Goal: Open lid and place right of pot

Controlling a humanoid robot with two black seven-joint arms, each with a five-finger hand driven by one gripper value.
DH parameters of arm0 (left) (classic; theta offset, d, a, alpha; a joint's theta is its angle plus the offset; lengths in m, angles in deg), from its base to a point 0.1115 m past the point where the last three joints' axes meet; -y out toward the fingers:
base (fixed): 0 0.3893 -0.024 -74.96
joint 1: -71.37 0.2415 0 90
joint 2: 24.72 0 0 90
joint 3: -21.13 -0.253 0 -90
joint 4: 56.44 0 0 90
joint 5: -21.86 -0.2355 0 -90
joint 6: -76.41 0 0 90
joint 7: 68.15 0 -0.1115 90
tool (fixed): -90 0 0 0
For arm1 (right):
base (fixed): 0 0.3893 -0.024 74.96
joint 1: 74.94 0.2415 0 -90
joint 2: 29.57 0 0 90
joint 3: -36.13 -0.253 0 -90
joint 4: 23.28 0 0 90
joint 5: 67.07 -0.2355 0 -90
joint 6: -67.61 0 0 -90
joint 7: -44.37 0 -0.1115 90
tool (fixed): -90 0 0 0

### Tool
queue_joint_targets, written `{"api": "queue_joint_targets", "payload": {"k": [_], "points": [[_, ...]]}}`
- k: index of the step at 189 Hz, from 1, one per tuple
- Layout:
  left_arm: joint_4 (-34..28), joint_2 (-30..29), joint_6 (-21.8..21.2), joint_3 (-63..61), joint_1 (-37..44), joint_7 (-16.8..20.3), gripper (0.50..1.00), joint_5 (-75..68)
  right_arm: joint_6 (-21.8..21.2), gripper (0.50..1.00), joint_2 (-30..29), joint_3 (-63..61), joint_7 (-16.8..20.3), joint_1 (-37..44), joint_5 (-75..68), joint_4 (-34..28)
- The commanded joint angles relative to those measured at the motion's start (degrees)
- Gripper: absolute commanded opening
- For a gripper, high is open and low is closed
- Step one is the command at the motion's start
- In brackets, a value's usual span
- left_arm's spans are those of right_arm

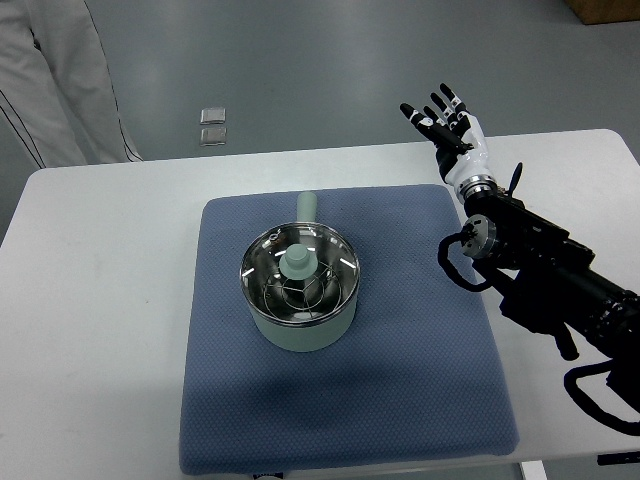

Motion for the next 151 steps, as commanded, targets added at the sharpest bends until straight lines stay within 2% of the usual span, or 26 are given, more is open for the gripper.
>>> {"api": "queue_joint_targets", "payload": {"k": [1,151], "points": [[0.09,0.00,0.01,0.00,0.00,0.02,1.000,-0.01,0.00,0.932,0.00,-0.04,0.00,0.00,-0.09,0.00],[0.18,0.00,0.01,0.35,0.09,0.55,1.000,-0.01,-0.18,0.932,0.00,0.13,0.00,-0.09,0.00,0.09]]}}
